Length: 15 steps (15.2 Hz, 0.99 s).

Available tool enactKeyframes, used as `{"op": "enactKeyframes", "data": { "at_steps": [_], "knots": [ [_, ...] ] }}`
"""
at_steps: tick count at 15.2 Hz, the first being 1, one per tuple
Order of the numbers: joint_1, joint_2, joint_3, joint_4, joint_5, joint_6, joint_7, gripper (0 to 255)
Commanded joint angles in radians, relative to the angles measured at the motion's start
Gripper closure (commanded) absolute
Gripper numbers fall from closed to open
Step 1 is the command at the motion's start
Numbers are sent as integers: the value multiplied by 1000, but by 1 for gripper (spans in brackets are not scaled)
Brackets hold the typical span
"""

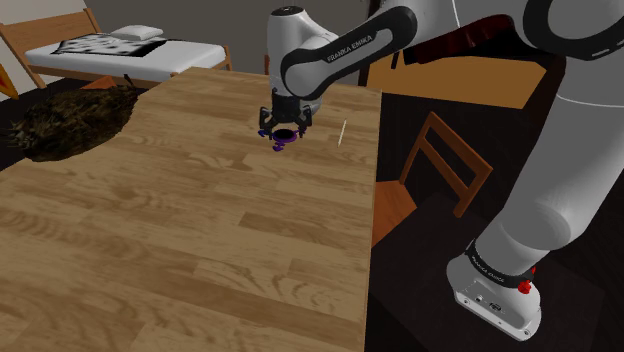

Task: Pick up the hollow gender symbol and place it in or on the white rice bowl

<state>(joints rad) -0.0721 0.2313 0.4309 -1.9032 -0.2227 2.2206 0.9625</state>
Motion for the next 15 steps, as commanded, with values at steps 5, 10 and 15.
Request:
{"op": "enactKeyframes", "data": {
  "at_steps": [5,10,15],
  "knots": [
    [2,13,-3,-9,-10,21,8,0],
    [2,13,-3,-9,-10,21,8,255],
    [2,14,-3,-8,-10,21,8,255]
  ]
}}
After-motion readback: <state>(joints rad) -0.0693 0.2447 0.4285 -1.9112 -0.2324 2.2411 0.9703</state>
